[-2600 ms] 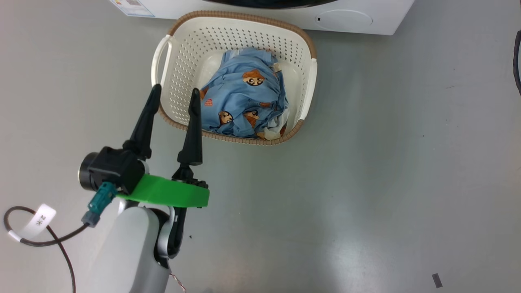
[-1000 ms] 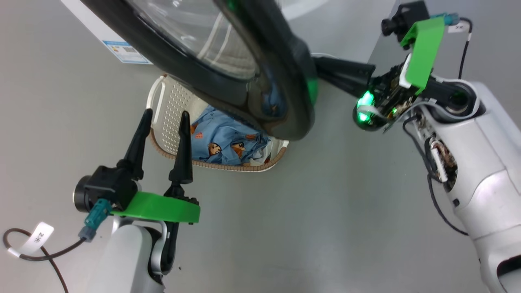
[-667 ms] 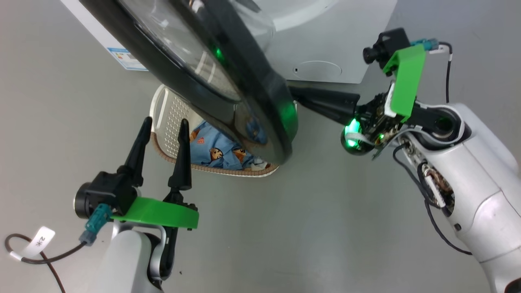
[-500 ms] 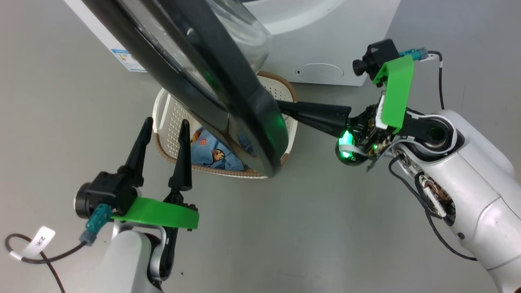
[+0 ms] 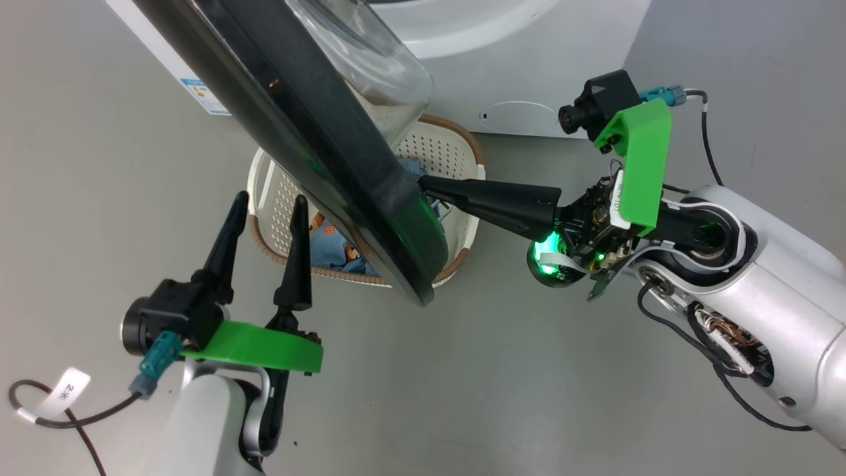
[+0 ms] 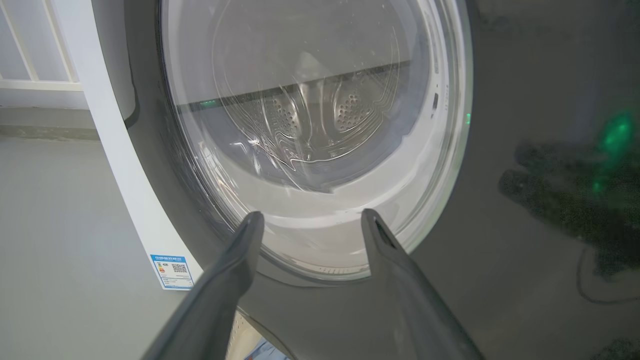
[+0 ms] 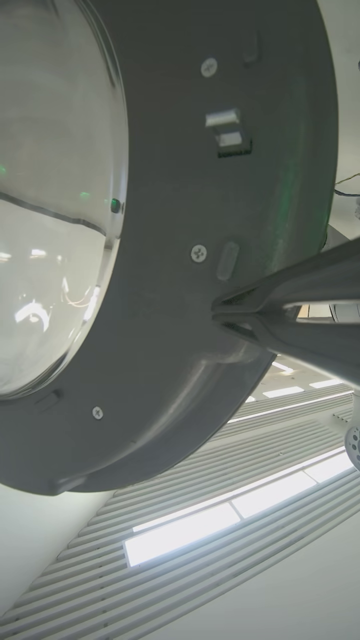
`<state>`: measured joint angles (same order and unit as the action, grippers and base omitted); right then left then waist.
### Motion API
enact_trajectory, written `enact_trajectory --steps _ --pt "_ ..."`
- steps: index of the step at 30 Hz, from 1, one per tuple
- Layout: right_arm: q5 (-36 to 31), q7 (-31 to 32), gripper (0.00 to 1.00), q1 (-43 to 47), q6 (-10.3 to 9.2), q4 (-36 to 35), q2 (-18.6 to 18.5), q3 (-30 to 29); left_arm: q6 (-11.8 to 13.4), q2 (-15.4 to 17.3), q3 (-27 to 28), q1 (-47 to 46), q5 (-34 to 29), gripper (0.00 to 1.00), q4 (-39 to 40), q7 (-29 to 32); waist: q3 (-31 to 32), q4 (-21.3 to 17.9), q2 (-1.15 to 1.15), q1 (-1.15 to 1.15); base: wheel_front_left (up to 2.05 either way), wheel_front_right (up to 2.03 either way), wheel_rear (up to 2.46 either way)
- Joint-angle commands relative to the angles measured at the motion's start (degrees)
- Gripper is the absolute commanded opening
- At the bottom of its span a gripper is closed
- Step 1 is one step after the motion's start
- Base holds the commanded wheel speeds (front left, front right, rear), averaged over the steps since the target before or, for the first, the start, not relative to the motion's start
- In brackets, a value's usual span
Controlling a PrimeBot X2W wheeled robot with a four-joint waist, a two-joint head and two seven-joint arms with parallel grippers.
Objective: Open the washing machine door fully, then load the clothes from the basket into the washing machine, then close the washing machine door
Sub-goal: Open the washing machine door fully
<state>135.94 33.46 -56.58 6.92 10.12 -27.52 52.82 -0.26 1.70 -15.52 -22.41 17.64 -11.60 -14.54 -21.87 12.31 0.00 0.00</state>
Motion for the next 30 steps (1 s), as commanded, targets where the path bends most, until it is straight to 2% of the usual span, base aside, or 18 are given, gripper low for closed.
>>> enact_trajectory --steps 1,7,12,19,25,26,27,28,30 --pt "0.9 -0.9 0.0 0.2 0.57 -2.1 0.0 0.6 0.0 1.2 1.7 0.5 0.0 1.0 0.9 -0.5 -0.1 -0.1 0.0 0.0 0.0 0.0 0.0" --pt "3.2 -5.1 0.0 -0.6 0.57 -5.0 -2.6 2.4 0.1 1.2 1.7 0.3 0.1 1.0 0.7 -0.5 0.1 -0.4 0.0 0.0 0.0 0.0 0.0" --pt "4.4 -8.0 0.0 1.0 0.57 -6.8 -4.2 0.8 0.1 1.2 2.0 0.6 0.1 1.0 0.4 -0.5 0.8 -0.9 0.0 0.0 0.0 0.0 0.0" --pt "3.9 -11.7 0.0 6.5 0.57 -9.3 -6.4 -5.2 -0.1 1.2 2.8 1.5 -0.3 1.0 0.1 -0.5 2.0 -2.0 0.0 0.0 0.0 0.0 0.0" --pt "0.7 -15.4 0.0 14.1 0.57 -10.8 -7.2 -12.6 -0.3 1.2 3.9 3.0 -0.5 1.0 -0.6 -0.5 4.1 -3.2 0.0 0.0 0.0 0.0 0.0" --pt "-0.2 -16.2 0.19 15.5 0.57 -10.9 -7.1 -13.9 -0.3 1.2 4.2 3.3 -0.5 1.0 -0.7 -0.5 4.5 -3.4 0.0 0.0 0.0 0.0 0.0" --pt "-1.4 -16.8 0.78 16.9 0.57 -10.9 -7.1 -15.0 -0.4 1.2 4.4 3.6 -0.5 1.0 -0.8 -0.5 4.9 -3.7 0.0 0.0 0.0 0.0 0.0" --pt "-2.6 -17.5 1.0 18.2 0.57 -10.9 -7.1 -15.9 -0.4 1.2 4.6 3.9 -0.5 1.0 -0.8 -0.5 5.3 -3.9 0.0 0.0 0.0 0.0 0.0" --pt "-4.3 -18.8 1.0 20.9 0.57 -11.1 -6.5 -18.0 -0.5 1.2 5.0 4.5 -0.6 1.0 -1.0 -0.5 6.0 -4.3 0.0 0.0 0.0 0.0 0.0"
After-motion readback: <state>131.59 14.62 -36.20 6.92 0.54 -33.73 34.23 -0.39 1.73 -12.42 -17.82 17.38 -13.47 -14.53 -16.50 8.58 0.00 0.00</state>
